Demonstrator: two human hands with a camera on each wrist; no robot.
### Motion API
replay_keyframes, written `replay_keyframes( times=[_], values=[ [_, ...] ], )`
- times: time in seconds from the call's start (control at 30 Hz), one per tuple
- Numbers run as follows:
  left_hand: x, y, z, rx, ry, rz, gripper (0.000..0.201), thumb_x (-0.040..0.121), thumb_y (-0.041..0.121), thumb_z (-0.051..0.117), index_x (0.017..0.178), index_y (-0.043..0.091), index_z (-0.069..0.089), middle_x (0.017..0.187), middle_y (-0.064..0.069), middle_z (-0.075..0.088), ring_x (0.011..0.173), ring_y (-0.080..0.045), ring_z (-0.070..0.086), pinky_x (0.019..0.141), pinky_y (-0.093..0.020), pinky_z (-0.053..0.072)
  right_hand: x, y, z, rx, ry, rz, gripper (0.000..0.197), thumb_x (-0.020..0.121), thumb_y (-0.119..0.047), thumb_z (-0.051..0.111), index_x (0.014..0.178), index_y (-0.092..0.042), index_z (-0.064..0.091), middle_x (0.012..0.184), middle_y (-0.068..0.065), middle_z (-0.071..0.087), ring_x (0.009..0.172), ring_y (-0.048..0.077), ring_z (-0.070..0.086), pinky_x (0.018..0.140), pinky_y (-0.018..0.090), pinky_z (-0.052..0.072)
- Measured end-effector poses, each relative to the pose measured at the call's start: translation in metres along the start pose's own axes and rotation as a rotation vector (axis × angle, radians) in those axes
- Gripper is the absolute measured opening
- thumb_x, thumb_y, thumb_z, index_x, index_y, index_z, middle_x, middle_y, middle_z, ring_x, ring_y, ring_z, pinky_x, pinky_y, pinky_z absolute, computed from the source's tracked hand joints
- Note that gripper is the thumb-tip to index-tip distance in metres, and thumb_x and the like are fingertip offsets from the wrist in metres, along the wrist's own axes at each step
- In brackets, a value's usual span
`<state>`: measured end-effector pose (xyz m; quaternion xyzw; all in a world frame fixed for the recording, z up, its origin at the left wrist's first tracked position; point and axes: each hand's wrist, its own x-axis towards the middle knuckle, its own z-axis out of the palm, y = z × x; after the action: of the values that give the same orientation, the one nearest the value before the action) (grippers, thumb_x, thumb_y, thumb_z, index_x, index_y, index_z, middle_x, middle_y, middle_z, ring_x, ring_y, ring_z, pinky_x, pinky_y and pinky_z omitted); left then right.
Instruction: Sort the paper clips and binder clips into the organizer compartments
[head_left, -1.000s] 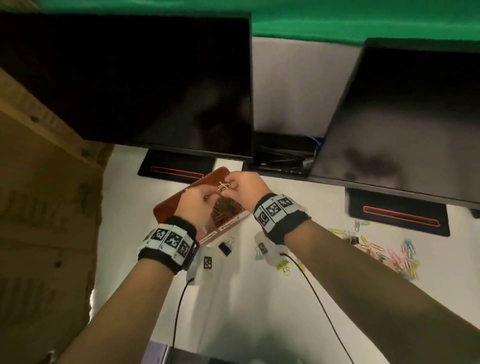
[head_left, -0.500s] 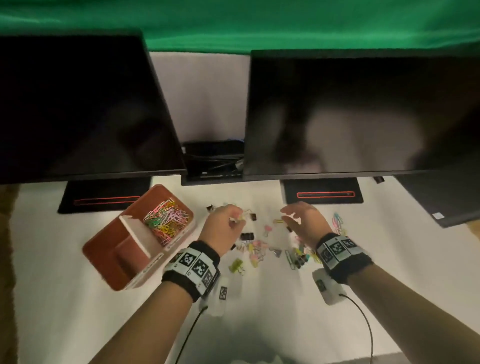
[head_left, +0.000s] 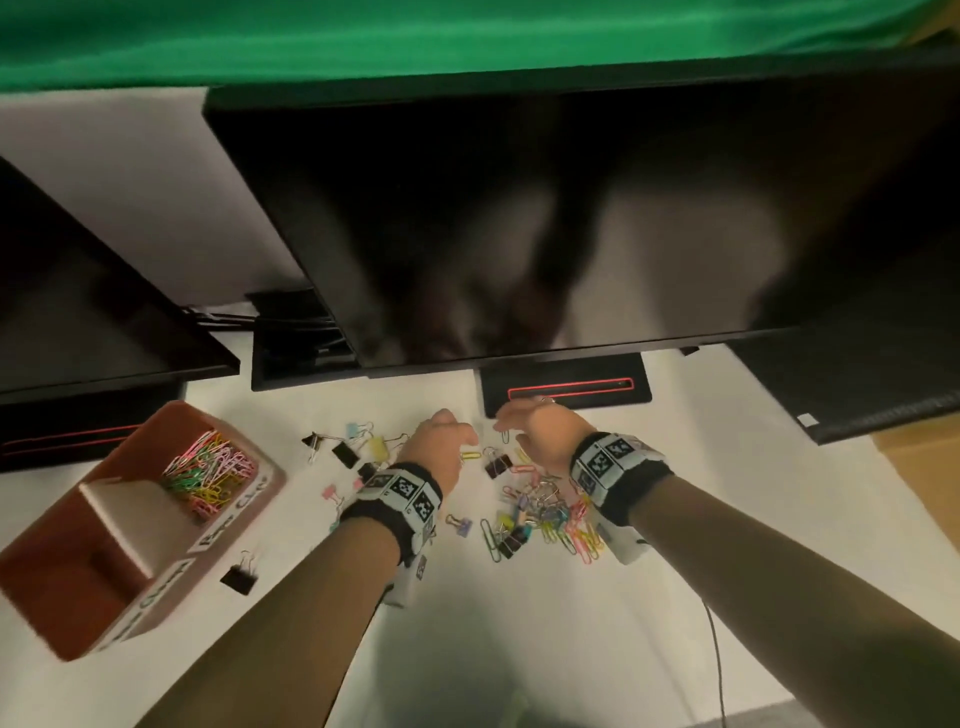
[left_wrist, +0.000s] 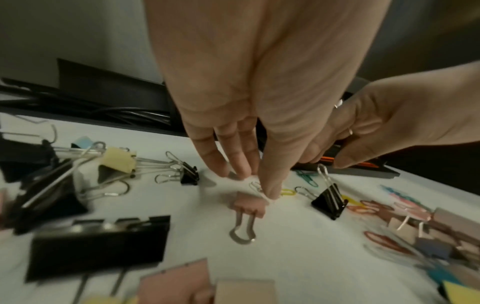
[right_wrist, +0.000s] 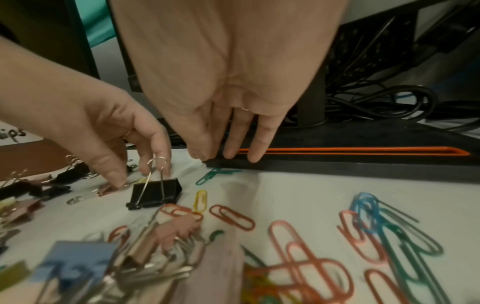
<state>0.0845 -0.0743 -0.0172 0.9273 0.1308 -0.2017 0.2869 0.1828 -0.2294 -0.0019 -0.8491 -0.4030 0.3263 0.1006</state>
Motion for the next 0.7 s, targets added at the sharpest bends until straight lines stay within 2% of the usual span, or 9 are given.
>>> replay_keyframes(
  times=[0.13, 0.27, 0.4, 0.47, 0.6, 0.7],
  values=[
    [0.011, 0.005, -0.003, 0.116, -0.077, 0.015, 0.021, 0.087, 0.008, 0.055, 0.103, 0.017, 0.065, 0.111, -0.004, 0.051, 0.102, -0.022, 0.053, 0.092, -0.031, 0.045, -0.004, 0.011, 0.005, -0.067, -0.057, -0.090, 0.042, 0.091, -0.004, 0.046, 0.131, -0.014, 0.052, 0.141, 0.002, 0.044, 0.128, 0.023, 0.041, 0.109, 0.032, 0.033],
    [0.014, 0.007, -0.005, 0.161, -0.121, 0.005, 0.017, 0.088, 0.014, 0.056, 0.102, 0.013, 0.066, 0.108, -0.006, 0.056, 0.101, -0.022, 0.055, 0.089, -0.027, 0.044, -0.013, 0.023, 0.017, -0.004, 0.003, -0.102, 0.038, 0.093, -0.014, 0.048, 0.130, -0.016, 0.053, 0.138, -0.001, 0.045, 0.123, 0.020, 0.045, 0.106, 0.029, 0.035],
    [0.009, 0.008, -0.001, 0.135, -0.108, -0.026, 0.018, 0.091, 0.013, 0.050, 0.105, 0.011, 0.061, 0.109, -0.008, 0.059, 0.100, -0.024, 0.056, 0.088, -0.030, 0.045, -0.022, 0.025, 0.023, 0.086, 0.023, -0.092, 0.030, 0.092, -0.013, 0.050, 0.120, -0.015, 0.061, 0.122, 0.002, 0.056, 0.111, 0.020, 0.053, 0.100, 0.031, 0.043],
    [0.002, 0.008, 0.003, 0.075, -0.059, -0.038, 0.017, 0.091, 0.010, 0.050, 0.104, 0.011, 0.061, 0.106, -0.007, 0.060, 0.097, -0.022, 0.057, 0.086, -0.030, 0.046, -0.026, 0.024, 0.026, 0.122, 0.027, -0.102, 0.027, 0.092, -0.013, 0.051, 0.116, -0.015, 0.062, 0.116, 0.003, 0.060, 0.103, 0.020, 0.056, 0.095, 0.033, 0.047],
    [-0.024, 0.008, 0.012, -0.092, 0.085, 0.038, 0.012, 0.087, 0.010, 0.057, 0.097, 0.014, 0.062, 0.090, 0.001, 0.058, 0.084, -0.016, 0.058, 0.080, -0.029, 0.050, -0.025, 0.028, 0.025, 0.180, 0.156, -0.029, 0.028, 0.092, -0.013, 0.049, 0.118, -0.018, 0.060, 0.123, 0.001, 0.055, 0.111, 0.019, 0.053, 0.098, 0.028, 0.043],
    [-0.038, 0.015, 0.018, -0.130, -0.008, 0.128, 0.020, 0.086, 0.011, 0.059, 0.105, 0.018, 0.062, 0.083, 0.006, 0.051, 0.072, -0.010, 0.053, 0.077, -0.029, 0.051, -0.023, 0.025, 0.024, 0.140, 0.154, -0.063, 0.033, 0.090, -0.014, 0.054, 0.122, -0.019, 0.058, 0.127, 0.000, 0.051, 0.117, 0.019, 0.046, 0.102, 0.031, 0.039]
  ],
)
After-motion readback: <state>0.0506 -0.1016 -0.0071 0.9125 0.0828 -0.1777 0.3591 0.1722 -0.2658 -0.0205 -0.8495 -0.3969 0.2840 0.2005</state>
